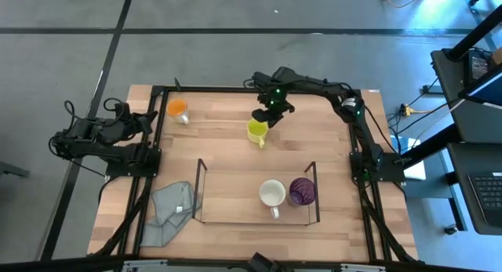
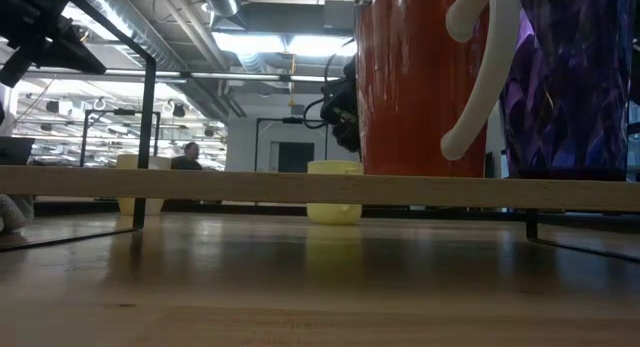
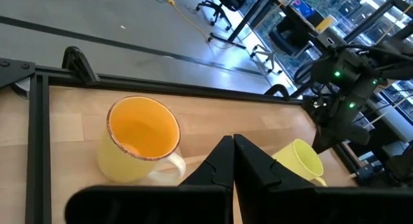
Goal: Stack small to large cups/mugs on shelf
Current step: Adjust the yellow mug
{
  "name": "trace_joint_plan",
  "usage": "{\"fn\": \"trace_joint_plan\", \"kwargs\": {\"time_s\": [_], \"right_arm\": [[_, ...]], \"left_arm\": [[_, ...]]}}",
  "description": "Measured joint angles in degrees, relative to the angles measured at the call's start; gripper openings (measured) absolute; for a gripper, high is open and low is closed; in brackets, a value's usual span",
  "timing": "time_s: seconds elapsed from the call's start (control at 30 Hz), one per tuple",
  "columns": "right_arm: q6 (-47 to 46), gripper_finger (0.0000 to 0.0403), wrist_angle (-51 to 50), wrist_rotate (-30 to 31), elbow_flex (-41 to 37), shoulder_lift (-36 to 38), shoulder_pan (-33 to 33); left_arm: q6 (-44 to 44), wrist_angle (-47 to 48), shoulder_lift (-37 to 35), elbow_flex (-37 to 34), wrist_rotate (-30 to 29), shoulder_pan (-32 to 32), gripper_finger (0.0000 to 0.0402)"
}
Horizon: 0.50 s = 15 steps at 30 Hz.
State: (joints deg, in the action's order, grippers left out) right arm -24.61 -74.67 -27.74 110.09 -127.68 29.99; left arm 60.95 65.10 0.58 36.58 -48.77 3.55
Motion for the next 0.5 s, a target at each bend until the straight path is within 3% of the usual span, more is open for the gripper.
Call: {"fn": "trace_joint_plan", "kwargs": {"time_s": [0.5], "right_arm": [[-4.5,0.0004,13.2,-3.6,-1.7,0.0,-6.3]], "left_arm": [[0.2,0.0,0.0,0.0,0.2,0.0,0.0]]}}
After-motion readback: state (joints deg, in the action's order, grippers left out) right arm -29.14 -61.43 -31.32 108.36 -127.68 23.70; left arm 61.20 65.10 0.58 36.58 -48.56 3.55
